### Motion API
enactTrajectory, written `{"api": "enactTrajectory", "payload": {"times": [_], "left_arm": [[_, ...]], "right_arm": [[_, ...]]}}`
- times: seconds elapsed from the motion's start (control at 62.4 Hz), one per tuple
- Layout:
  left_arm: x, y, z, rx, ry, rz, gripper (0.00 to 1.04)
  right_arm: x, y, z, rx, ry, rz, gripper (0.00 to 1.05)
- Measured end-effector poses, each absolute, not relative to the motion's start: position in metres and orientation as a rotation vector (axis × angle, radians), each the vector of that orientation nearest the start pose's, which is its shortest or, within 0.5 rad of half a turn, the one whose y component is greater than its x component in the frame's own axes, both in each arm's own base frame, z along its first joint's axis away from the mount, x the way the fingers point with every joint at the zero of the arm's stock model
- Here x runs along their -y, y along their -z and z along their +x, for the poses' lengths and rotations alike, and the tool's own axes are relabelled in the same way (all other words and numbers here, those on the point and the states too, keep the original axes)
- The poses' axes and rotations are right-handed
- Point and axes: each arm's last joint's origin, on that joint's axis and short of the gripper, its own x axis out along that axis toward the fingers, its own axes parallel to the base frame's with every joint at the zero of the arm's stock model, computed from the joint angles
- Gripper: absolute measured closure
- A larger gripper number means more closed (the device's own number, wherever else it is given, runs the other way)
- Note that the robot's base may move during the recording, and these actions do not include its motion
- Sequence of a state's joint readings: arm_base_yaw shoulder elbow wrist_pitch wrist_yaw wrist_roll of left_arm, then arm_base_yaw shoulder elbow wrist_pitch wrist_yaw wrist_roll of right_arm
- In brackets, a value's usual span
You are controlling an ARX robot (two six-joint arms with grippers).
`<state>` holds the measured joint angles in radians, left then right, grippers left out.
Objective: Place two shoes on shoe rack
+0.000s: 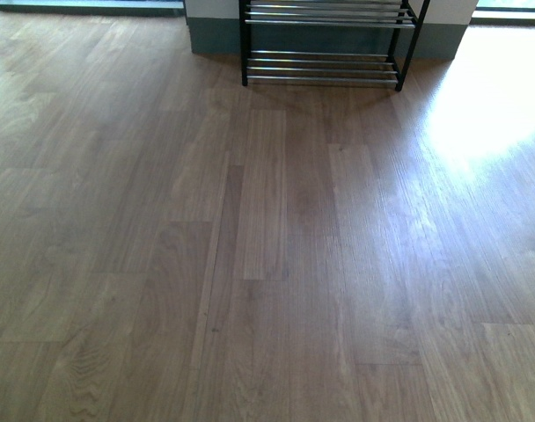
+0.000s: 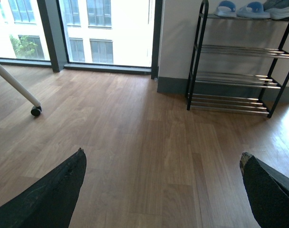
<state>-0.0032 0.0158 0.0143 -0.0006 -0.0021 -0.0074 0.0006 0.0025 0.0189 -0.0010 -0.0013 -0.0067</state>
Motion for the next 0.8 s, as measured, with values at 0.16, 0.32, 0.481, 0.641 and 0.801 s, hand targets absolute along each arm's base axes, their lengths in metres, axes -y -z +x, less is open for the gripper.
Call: {"api": "enactTrajectory", "payload": {"times": [0.16, 0.32, 0.481, 0.641, 0.801], "left_arm": [[0.0003, -0.1671, 0.0978, -0.002, 0.003, -0.007, 0.09], [0.0003, -0.1671, 0.0978, -0.002, 0.003, -0.007, 0.09], [0.0003, -0.1671, 0.0978, -0.002, 0.003, -0.007, 0.09], [0.0003, -0.1671, 0.0978, -0.002, 0.003, -0.007, 0.09], [0.0003, -0.1671, 0.0978, -0.002, 0.003, -0.007, 0.09]], "right_arm": [[0.0, -0.1696, 0.0967, 0.015, 0.0, -0.007, 0.09], [0.0, -0.1697, 0.0967, 0.015, 0.0, -0.007, 0.09], [0.0, -0.1696, 0.0967, 0.015, 0.0, -0.007, 0.09], [0.0, -0.1696, 0.0967, 0.015, 0.0, -0.007, 0.09], [0.0, -0.1697, 0.0967, 0.015, 0.0, -0.007, 0.09]]}}
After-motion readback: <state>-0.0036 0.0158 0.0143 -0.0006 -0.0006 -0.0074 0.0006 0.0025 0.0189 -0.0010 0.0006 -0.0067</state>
